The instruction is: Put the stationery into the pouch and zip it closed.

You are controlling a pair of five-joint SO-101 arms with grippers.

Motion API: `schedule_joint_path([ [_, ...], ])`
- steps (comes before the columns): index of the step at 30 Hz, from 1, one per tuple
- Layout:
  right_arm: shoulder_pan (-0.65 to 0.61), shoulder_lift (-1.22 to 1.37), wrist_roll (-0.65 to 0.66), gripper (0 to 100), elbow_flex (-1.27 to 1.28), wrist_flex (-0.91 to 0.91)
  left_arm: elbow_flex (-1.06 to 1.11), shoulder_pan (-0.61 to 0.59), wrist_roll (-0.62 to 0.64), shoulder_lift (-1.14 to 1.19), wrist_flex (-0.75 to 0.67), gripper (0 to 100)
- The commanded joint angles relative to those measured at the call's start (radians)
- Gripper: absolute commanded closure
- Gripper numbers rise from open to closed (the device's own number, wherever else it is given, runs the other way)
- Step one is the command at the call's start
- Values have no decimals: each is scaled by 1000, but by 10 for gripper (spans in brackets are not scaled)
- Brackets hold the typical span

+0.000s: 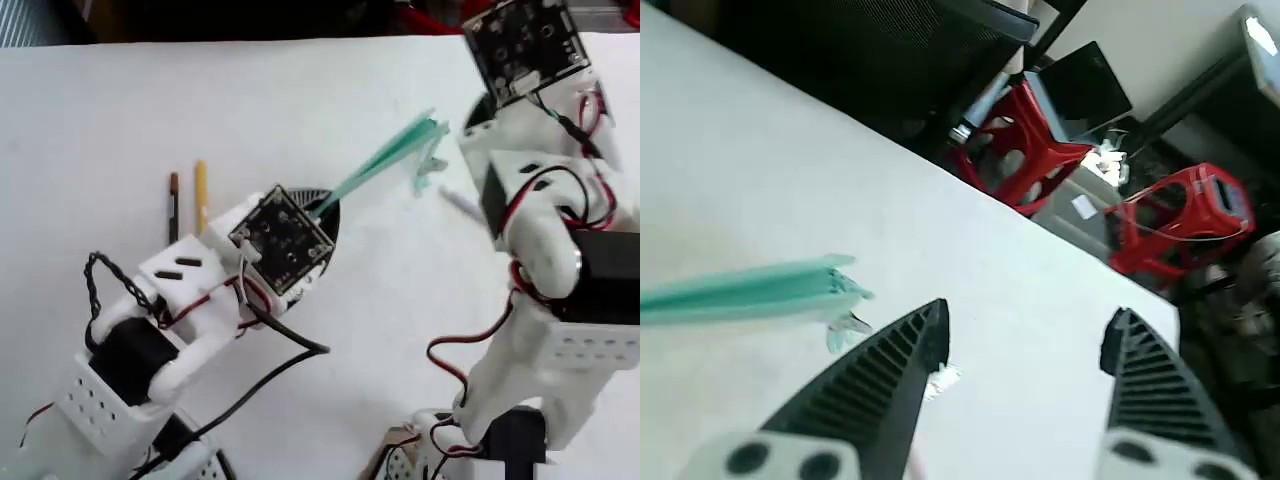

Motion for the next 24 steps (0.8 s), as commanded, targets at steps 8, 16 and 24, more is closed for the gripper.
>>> schedule_joint_path([
  [8, 74, -21, 126, 750, 247, -47, -71, -10, -17, -19, 26, 977],
  [16, 156, -31, -41, 739, 720, -372, -233, -71, -11, -19, 89, 977],
  [24, 104, -157, -390, 688, 1135, -779, -256, -71, -11, -19, 87, 977],
])
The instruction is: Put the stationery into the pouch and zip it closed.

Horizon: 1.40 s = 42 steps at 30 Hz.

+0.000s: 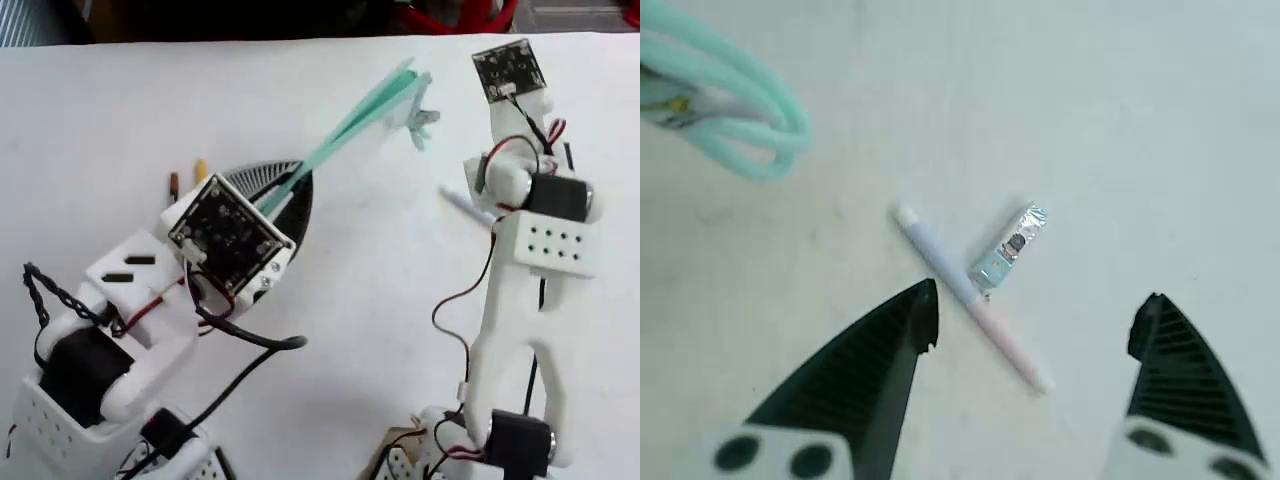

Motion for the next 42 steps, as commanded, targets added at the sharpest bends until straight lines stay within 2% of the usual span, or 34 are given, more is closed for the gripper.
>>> schedule_joint_path([
  [1, -47, -120, -155, 688, 133, -177, -48, -7, -3, -19, -2, 977],
  [5, -85, -219, -305, 690, 321, -315, -52, -15, -3, -19, -6, 977],
  [9, -94, -286, -396, 695, 511, -495, -52, -24, -2, -19, -6, 977],
  [12, -99, -300, -443, 776, 629, -634, -49, -22, -2, -19, -6, 977],
  [15, -134, -300, -414, 865, 758, -814, -57, -24, -2, -19, -6, 977],
  [17, -180, -309, -345, 854, 839, -911, -57, -24, -2, -19, -14, 977],
  [21, -288, -309, -184, 690, 908, -946, -49, -24, -2, -18, -46, 977],
  [25, -298, -309, -123, 518, 910, -978, -48, -24, -2, -18, -41, 977],
  [34, -289, -280, -120, 581, 914, -1213, -49, -18, -2, -18, -40, 977],
  [38, -288, -150, -120, 584, 884, -1343, -58, -18, -2, -19, -11, 977],
  [42, -288, -39, -120, 584, 824, -1382, -57, -19, -2, -19, -8, 977],
])
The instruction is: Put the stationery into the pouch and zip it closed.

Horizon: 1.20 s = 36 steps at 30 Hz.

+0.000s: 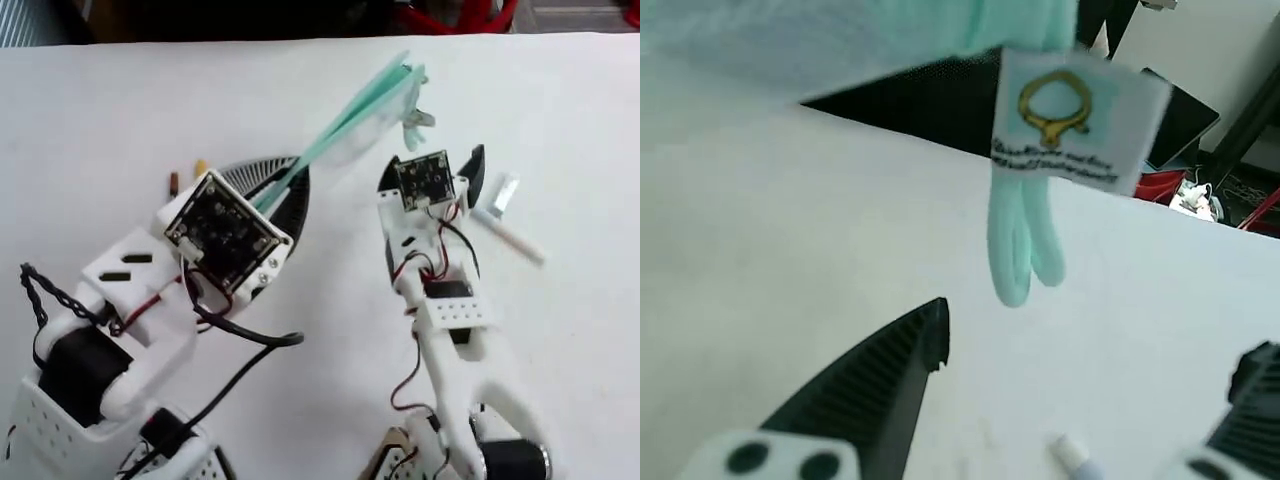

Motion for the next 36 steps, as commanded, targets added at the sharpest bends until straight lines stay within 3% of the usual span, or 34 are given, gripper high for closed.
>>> schedule_joint_path([
  [1, -2, 31, 14, 584, -72, -39, -54, -5, -2, -19, 3, 977],
  [5, -10, -35, 14, 615, -48, -38, -52, -2, -2, -19, 3, 977],
  [11, -48, -73, 14, 800, -40, -42, -46, -2, 46, -19, 3, 977],
  [19, -33, 28, 14, 787, -95, -48, -46, -2, 48, -19, 5, 977],
  [25, 5, 12, 6, 983, -87, -77, -51, -2, 48, -19, 28, 977],
  [32, 8, 22, 6, 981, -87, -120, -48, -2, 48, -19, 34, 977],
  [36, 7, 19, 6, 918, -80, -113, -57, -2, 48, -19, 32, 977],
])
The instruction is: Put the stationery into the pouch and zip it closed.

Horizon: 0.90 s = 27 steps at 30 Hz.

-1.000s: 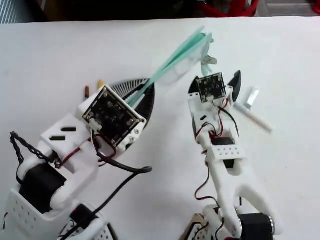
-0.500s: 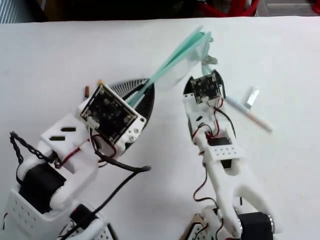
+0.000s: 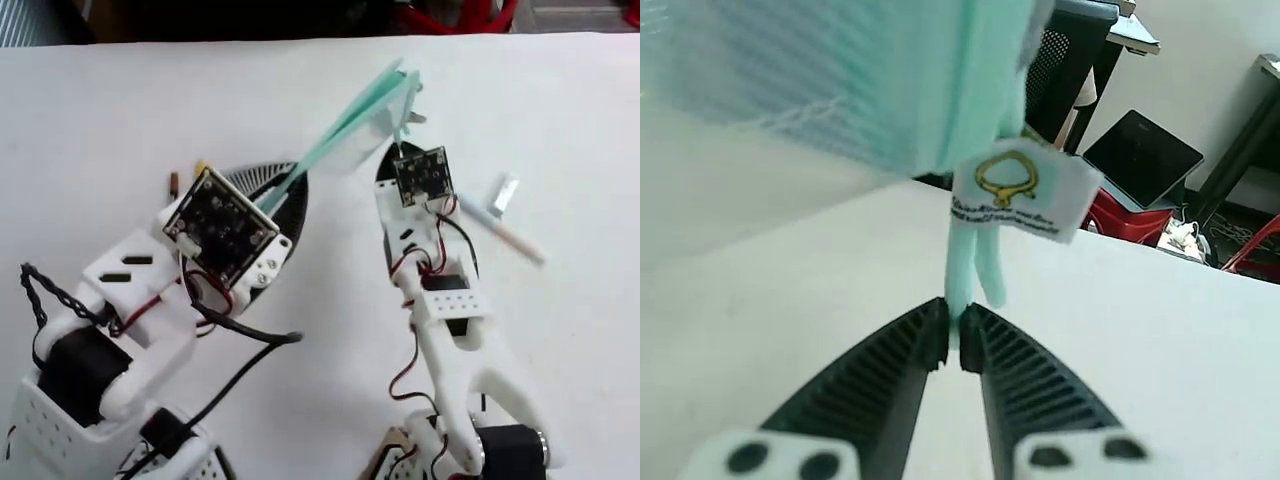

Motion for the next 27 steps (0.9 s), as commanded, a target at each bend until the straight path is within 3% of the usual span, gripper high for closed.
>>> schedule_joint_path([
  [1, 8, -12, 0, 882, -46, -19, -61, -1, 11, -19, 2, 977],
  [6, -70, -24, 5, 685, -2, -22, -87, 54, 11, -19, 55, 977],
  [12, -31, -22, 0, 676, -6, -24, -157, 94, 11, -19, 127, 977],
  [16, -22, -30, 0, 735, -5, -24, -170, 99, 11, -19, 153, 977],
  [21, 4, -33, 0, 995, -2, -24, -170, 94, 11, -19, 150, 977],
  [23, 16, -50, 0, 949, 2, -22, -169, 94, 11, -19, 149, 977],
  [27, 25, -157, -26, 981, 63, -18, -161, 94, 11, -12, 140, 977],
])
